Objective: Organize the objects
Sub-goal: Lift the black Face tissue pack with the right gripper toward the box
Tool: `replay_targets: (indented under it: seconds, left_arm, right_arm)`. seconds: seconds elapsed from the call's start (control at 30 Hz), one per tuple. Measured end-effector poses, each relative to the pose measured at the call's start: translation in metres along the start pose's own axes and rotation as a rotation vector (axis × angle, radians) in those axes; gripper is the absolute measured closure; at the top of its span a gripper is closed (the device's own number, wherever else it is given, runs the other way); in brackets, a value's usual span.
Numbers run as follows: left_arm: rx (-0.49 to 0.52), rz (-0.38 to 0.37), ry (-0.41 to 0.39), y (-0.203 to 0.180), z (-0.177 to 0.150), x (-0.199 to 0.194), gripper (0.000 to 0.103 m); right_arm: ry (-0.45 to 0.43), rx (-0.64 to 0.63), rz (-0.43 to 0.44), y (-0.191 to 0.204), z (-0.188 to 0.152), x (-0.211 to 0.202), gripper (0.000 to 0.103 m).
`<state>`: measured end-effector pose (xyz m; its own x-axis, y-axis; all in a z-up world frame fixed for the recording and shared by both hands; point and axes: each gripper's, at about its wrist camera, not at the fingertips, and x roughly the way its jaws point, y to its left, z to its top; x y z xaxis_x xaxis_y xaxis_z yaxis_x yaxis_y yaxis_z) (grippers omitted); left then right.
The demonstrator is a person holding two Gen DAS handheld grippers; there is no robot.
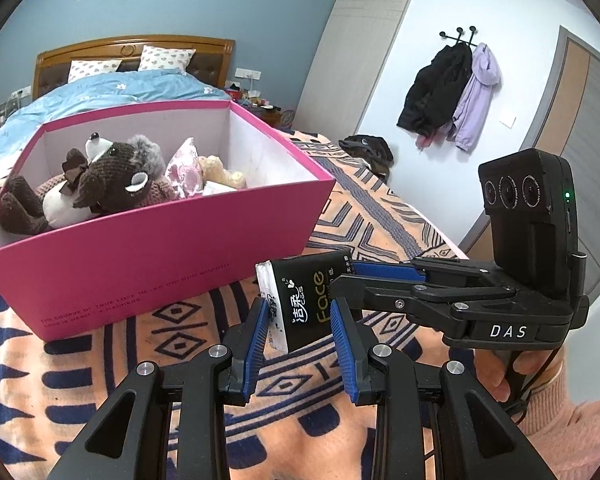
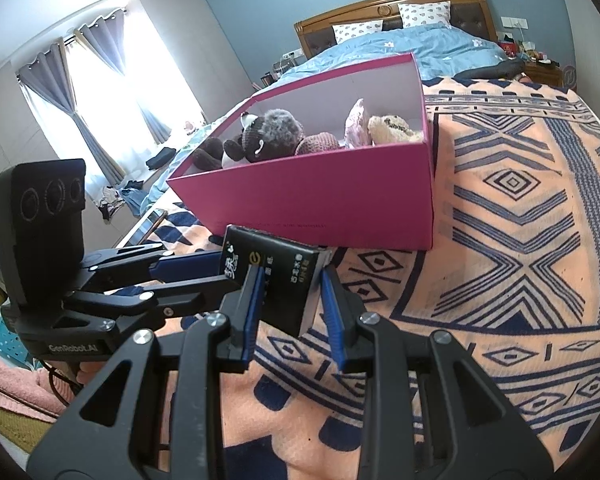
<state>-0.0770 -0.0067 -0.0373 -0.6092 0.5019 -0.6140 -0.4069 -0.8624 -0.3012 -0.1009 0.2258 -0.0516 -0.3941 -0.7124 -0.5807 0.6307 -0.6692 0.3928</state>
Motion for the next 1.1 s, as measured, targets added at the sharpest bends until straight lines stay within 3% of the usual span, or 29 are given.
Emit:
replay_targets:
  seconds: [1.1]
  left_arm:
    - [0.016, 0.031, -0.047, 0.010, 0.021, -0.007, 0.072]
  right_arm:
    - [-0.055, -0.051, 0.008, 0.008, 0.031, 0.000, 0.071]
